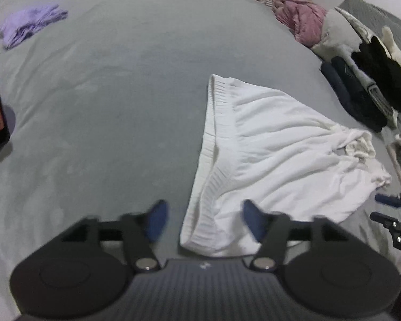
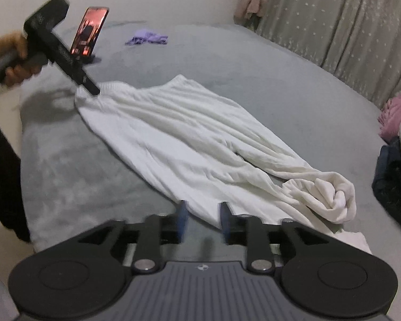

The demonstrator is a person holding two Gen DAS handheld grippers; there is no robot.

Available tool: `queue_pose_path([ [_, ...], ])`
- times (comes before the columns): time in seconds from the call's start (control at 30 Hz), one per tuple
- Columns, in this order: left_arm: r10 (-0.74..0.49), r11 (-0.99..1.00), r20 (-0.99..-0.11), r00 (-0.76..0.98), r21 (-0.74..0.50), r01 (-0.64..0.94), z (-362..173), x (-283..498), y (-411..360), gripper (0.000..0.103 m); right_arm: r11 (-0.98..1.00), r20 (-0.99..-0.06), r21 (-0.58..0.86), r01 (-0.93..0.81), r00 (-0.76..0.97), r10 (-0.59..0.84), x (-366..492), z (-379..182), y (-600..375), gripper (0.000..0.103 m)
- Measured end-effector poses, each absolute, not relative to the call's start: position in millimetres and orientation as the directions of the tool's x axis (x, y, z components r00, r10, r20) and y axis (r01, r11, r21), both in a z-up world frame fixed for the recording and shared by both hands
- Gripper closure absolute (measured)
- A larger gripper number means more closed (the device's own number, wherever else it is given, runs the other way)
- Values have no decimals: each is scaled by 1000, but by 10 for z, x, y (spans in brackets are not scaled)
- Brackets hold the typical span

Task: Fold clothes

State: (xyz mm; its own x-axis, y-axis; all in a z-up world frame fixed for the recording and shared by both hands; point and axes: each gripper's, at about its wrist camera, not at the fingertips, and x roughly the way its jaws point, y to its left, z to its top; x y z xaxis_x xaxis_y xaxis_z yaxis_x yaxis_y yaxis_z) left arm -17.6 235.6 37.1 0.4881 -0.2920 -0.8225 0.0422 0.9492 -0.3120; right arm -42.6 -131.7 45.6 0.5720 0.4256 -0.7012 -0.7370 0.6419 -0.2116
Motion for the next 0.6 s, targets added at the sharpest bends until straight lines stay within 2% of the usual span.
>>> queue_pose_path([
  [0.07,-286,953,-828,482,-297,56,354,-179,2319,35,610,-705,-233,-758,563,430,-455,385,-1281,64],
  [0.2,-260,961,-835,485,-272,47,333,-180,2310,49,555,-701,-316,-770,583,410,-479,193,-1139,64],
  [0.27,-265,958,-832,487,-286,31,327,-162,2355,50,557,-682,-343,-757,608,406,-438,122,-1083,65],
  [0.33,-278,953,-830,484,-300,33,327,-147,2375,48,569,-706,-296,-767,577,411,-371,150,-1067,77],
  [0.37,-286,951,-828,482,-307,37,328,-142,2387,45,578,-712,-268,-771,563,421,-343,195,-1065,77],
  [0.47,-305,947,-824,477,-315,63,343,-150,2383,46,607,-706,-194,-771,539,459,-271,352,-1061,73],
  [0.5,-312,946,-822,476,-317,71,345,-158,2375,47,614,-696,-188,-767,545,467,-255,380,-1045,69],
  [0.57,-335,940,-816,471,-327,101,346,-196,2354,52,628,-663,-161,-762,554,503,-158,504,-958,67],
  [0.6,-340,938,-815,469,-328,111,348,-211,2349,58,627,-650,-151,-765,554,520,-102,550,-900,67],
])
